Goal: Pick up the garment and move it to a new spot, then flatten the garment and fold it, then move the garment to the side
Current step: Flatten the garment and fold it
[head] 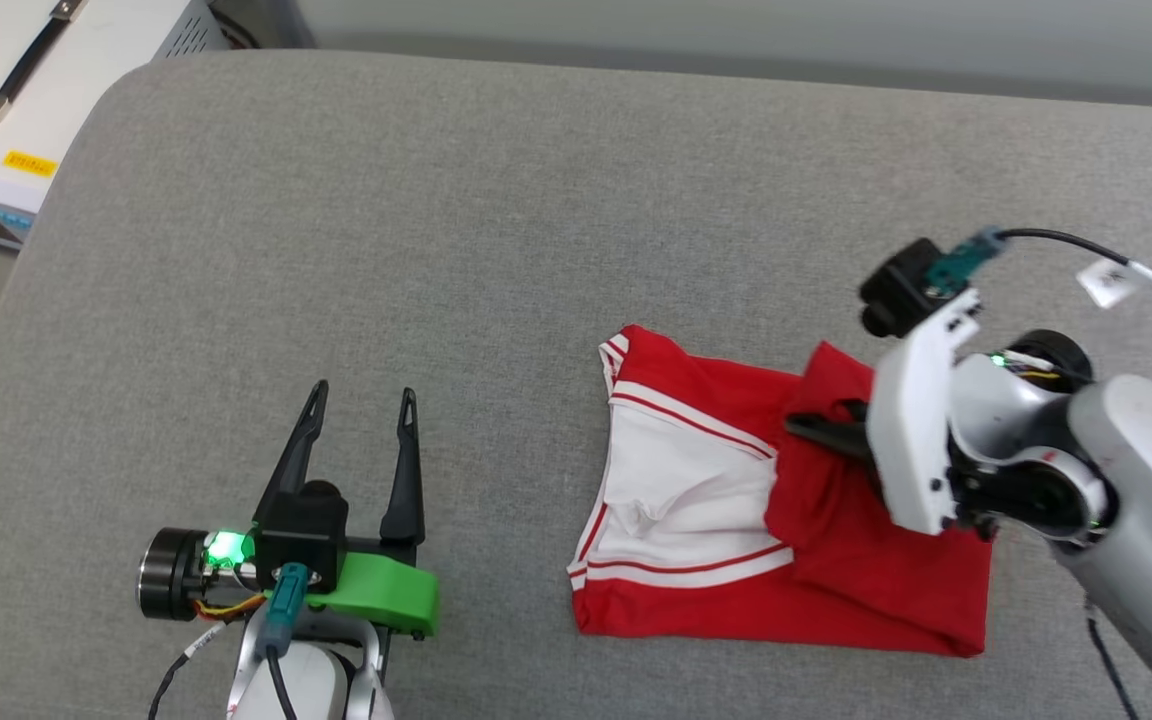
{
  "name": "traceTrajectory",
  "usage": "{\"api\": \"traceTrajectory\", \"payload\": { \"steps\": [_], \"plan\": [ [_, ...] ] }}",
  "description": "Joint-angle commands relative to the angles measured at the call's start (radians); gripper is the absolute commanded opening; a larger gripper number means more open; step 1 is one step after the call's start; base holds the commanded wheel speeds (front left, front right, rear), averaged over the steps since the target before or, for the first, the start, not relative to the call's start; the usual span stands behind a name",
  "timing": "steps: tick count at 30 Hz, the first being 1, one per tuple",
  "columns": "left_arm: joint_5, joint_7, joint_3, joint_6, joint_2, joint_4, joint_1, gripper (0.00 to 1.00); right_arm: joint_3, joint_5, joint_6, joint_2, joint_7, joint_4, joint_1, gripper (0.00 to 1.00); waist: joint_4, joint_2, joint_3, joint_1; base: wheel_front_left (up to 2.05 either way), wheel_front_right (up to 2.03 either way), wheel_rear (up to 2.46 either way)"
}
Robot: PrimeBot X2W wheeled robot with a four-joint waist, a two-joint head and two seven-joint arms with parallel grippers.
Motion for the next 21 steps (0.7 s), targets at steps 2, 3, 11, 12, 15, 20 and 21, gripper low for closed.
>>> {"api": "traceTrajectory", "payload": {
  "steps": [2, 3, 11, 12, 15, 20, 21],
  "plan": [
    [0.005, -0.006, 0.007, -0.010, -0.010, 0.001, -0.027, 1.00, 0.047, -0.011, -0.001, 0.030, 0.000, 0.039, -0.046, 0.00, 0.020, 0.0000, 0.024, 0.0000, 0.00, 0.00, 0.00],
    [0.006, -0.006, 0.009, -0.011, -0.012, 0.000, -0.030, 1.00, 0.072, -0.014, -0.001, 0.045, -0.001, 0.060, -0.061, 0.00, 0.022, 0.0000, 0.028, 0.0000, 0.00, 0.00, 0.00],
    [0.016, -0.006, 0.014, -0.017, -0.027, 0.001, -0.051, 1.00, 0.217, -0.022, -0.001, 0.136, -0.077, 0.234, -0.108, 0.00, 0.032, 0.0000, 0.058, 0.0000, 0.00, 0.00, 0.00],
    [0.017, -0.006, 0.015, -0.017, -0.028, 0.002, -0.052, 1.00, 0.231, -0.023, -0.001, 0.140, -0.089, 0.250, -0.110, 0.00, 0.031, 0.0000, 0.060, 0.0000, 0.00, 0.00, 0.00],
    [0.020, -0.006, 0.018, -0.019, -0.031, 0.004, -0.056, 1.00, 0.269, -0.026, -0.001, 0.145, -0.136, 0.287, -0.120, 0.00, 0.028, 0.0000, 0.061, 0.0000, 0.00, 0.00, 0.00],
    [0.023, -0.006, 0.026, -0.020, -0.029, 0.013, -0.043, 1.00, 0.296, -0.020, -0.001, 0.102, -0.270, 0.259, -0.137, 1.00, 0.015, 0.0000, 0.032, 0.0000, 0.00, 0.00, 0.00],
    [0.022, -0.006, 0.029, -0.020, -0.028, 0.014, -0.039, 1.00, 0.293, -0.017, -0.001, 0.089, -0.299, 0.242, -0.138, 1.00, 0.011, 0.0000, 0.024, 0.0000, 0.00, 0.00, 0.00]
  ]
}}
